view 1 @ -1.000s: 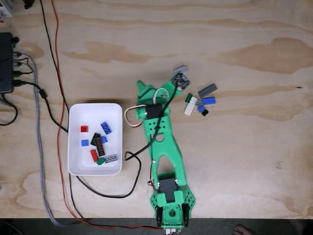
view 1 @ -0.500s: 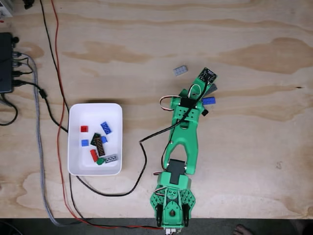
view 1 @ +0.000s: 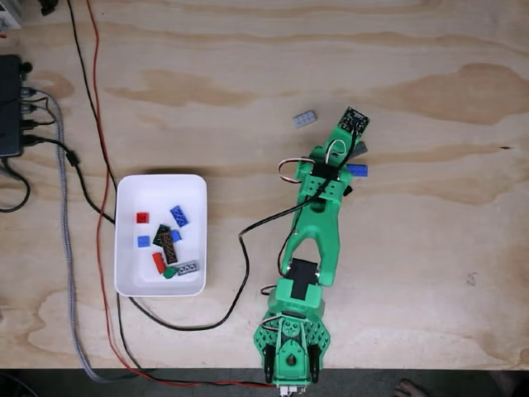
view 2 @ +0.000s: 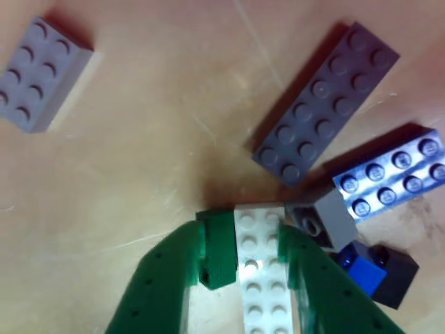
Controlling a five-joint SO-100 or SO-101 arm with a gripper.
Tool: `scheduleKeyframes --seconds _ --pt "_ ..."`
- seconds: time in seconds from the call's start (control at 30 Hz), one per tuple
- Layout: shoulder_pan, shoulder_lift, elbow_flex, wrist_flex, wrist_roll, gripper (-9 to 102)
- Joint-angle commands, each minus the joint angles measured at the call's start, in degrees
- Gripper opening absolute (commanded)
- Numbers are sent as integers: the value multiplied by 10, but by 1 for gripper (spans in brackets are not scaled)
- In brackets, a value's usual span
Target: Put all lego bricks in the bin.
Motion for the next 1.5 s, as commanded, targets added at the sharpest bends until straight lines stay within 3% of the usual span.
scheduleKeyframes --seconds 0.0,0.3,0.47,0.53,0.6,0.9,1.17,1.27,1.47 --pt "2 0 -28 -9 -3 0" --pt "-18 76 -72 73 126 0" --pt "-60 152 -112 186 171 0" --pt "-77 160 -113 222 162 12" --pt "-79 163 -81 191 151 18" --pt "-40 73 -4 54 76 19" --pt "-10 0 -26 36 36 18" --pt "-9 -12 -28 33 34 16" --pt "-3 -11 -12 8 34 0"
